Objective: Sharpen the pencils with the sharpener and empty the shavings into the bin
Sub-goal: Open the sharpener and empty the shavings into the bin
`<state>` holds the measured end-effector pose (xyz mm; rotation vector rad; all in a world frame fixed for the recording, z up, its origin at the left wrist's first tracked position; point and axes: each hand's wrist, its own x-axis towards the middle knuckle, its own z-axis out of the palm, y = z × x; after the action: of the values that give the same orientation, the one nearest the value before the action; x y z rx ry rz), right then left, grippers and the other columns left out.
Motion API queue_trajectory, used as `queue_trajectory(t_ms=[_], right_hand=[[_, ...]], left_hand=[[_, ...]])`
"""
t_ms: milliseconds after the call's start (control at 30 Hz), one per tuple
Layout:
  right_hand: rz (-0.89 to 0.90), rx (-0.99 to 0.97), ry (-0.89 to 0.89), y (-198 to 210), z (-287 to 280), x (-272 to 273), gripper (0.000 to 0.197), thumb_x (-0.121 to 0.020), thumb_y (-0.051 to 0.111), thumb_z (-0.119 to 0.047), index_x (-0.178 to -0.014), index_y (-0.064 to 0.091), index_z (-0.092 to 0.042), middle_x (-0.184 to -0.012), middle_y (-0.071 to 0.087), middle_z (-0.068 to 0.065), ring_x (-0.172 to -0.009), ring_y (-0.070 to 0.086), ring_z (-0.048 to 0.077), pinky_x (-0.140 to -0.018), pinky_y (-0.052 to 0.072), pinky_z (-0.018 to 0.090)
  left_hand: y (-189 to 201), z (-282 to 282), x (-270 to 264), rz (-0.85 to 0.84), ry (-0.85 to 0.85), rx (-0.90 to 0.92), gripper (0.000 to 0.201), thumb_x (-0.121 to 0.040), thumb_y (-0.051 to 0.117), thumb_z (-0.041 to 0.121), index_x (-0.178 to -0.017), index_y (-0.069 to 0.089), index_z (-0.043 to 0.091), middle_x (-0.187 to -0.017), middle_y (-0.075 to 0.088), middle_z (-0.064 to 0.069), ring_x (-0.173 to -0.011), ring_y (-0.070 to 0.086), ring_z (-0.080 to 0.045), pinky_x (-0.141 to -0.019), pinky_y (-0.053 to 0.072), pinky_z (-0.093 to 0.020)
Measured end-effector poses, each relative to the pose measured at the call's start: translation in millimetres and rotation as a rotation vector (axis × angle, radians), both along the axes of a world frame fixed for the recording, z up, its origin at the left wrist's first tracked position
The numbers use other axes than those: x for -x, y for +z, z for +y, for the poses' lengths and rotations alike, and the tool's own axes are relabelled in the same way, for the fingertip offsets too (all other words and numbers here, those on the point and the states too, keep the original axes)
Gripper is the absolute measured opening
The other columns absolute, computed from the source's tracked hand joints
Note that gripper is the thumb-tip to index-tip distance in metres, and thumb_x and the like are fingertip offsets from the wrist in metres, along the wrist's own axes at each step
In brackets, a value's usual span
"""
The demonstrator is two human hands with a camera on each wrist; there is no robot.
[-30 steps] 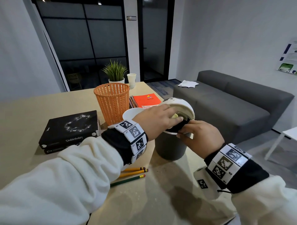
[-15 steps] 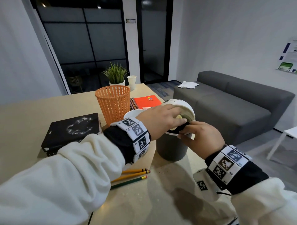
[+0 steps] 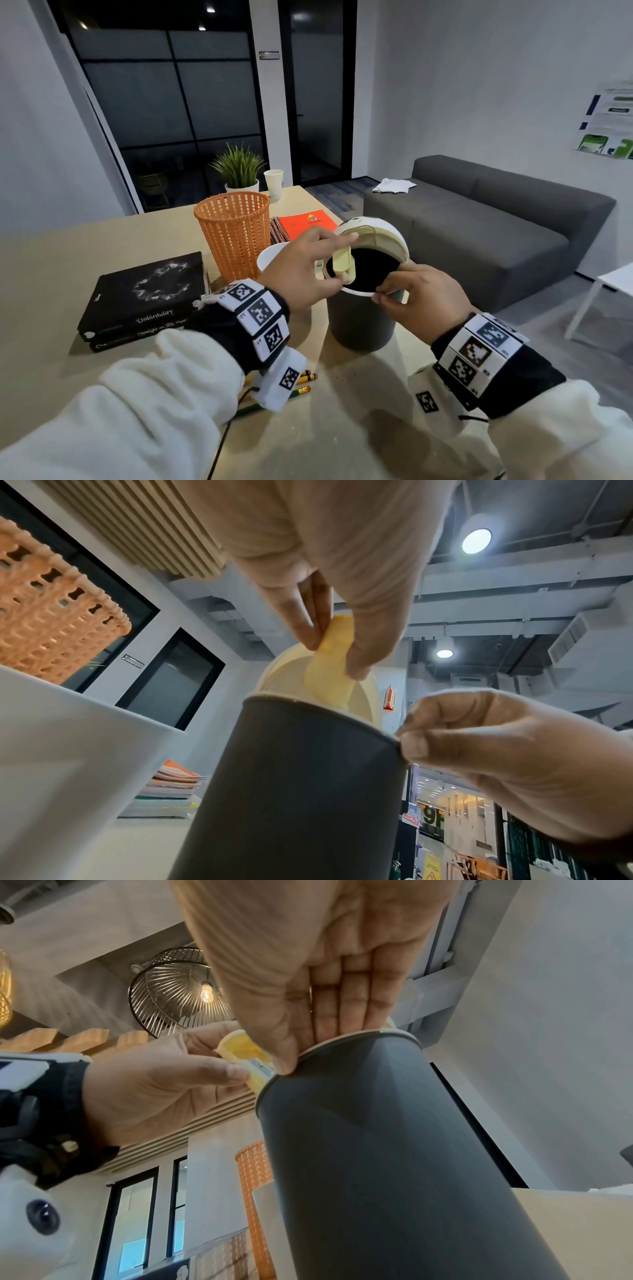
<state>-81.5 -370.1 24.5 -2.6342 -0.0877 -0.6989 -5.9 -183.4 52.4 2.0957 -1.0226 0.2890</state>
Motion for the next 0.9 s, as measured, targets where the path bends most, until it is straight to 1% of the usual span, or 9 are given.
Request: queue_trajectory(t_ms=[133,267,400,467,600,667,733,833,900], right_hand=[[-0.032,-0.004,-0.005,-2,2,2,0.005,-0.073,0.072,-0.027,-0.071,0.071,-0.022,-0.072,0.065,-0.005,-0.072,0.058,0.019,-0.06,0.044,0.026],[-0.021,-0.015,-0.01,-1,2,2,0.007,-0.074,0.072,-0.027,-0.072,0.071,-0.02,-0.073,0.065,-0.003,-0.074,0.058,0.02,-0.059,0.038,0.024],[-0.016,0.003,-0.01,1,3,4,0.008,-0.076,0.07,-0.028,-0.074,0.072,-0.02,-0.075,0.065,-0.002,-0.075,0.058,0.02,-0.061,0.034,0.023],[-0.017,0.0,-0.01,0,3,4,0.008,-0.076,0.07,-0.027,-0.074,0.072,-0.02,-0.075,0.065,-0.003,-0.075,0.058,0.02,-0.061,0.034,0.023],[-0.041,0.014,-0.013,-1,3,4,0.006,-0.074,0.072,-0.026,-0.073,0.071,-0.02,-0.074,0.065,-0.002,-0.074,0.059,0.021,-0.061,0.036,0.023],[-0.075,0.034,-0.009,-2,3,3,0.005,-0.072,0.074,-0.023,-0.07,0.071,-0.02,-0.071,0.066,-0.002,-0.07,0.06,0.023,-0.058,0.036,0.023],[-0.082,0.056,-0.004,-1,3,3,0.005,-0.071,0.075,-0.022,-0.069,0.071,-0.02,-0.07,0.066,-0.002,-0.069,0.061,0.024,-0.057,0.036,0.023],[-0.072,0.096,0.04,0,1,3,0.004,-0.071,0.075,-0.021,-0.071,0.071,-0.02,-0.072,0.067,-0.001,-0.07,0.062,0.025,-0.057,0.035,0.023],[-0.03,0.08,0.065,2,-1,3,0.004,-0.074,0.072,-0.023,-0.076,0.071,-0.02,-0.077,0.067,-0.001,-0.074,0.062,0.023,-0.06,0.038,0.023]], left_hand=[[-3,1,-1,0.15,-0.063,0.152,0.064,-0.074,0.072,0.005,-0.123,0.049,0.039,-0.107,0.051,0.004,-0.104,0.051,0.0,-0.099,0.038,-0.013],[-2,1,1,0.229,-0.104,0.203,0.064,-0.074,0.072,0.002,-0.12,0.05,0.041,-0.112,0.053,-0.002,-0.106,0.052,0.0,-0.097,0.038,-0.009],[-3,3,1,0.234,-0.109,0.203,0.063,-0.074,0.072,0.002,-0.118,0.051,0.042,-0.111,0.054,0.003,-0.109,0.053,-0.002,-0.098,0.039,-0.012],[-4,3,0,0.161,-0.084,0.159,0.064,-0.074,0.072,0.004,-0.12,0.05,0.042,-0.109,0.053,0.007,-0.107,0.052,-0.001,-0.096,0.037,-0.008],[-2,5,-1,-0.215,-0.037,-0.062,0.061,-0.075,0.07,0.008,-0.128,0.05,0.031,-0.111,0.052,0.0,-0.101,0.044,-0.003,-0.088,0.031,-0.005],[1,4,0,-0.41,-0.054,-0.201,0.058,-0.074,0.066,0.007,-0.128,0.053,0.022,-0.114,0.054,-0.009,-0.103,0.043,-0.01,-0.088,0.031,-0.011],[4,0,2,-0.516,-0.048,-0.313,0.058,-0.071,0.065,0.005,-0.127,0.054,0.018,-0.114,0.057,-0.015,-0.105,0.048,-0.019,-0.088,0.039,-0.023],[7,-8,5,-0.573,-0.091,-0.425,0.06,-0.065,0.07,-0.006,-0.122,0.059,0.013,-0.11,0.061,-0.019,-0.1,0.06,-0.034,-0.081,0.05,-0.04],[9,-11,6,-0.589,-0.105,-0.463,0.06,-0.064,0.07,-0.009,-0.12,0.06,0.011,-0.108,0.062,-0.021,-0.097,0.061,-0.037,-0.076,0.052,-0.043]])
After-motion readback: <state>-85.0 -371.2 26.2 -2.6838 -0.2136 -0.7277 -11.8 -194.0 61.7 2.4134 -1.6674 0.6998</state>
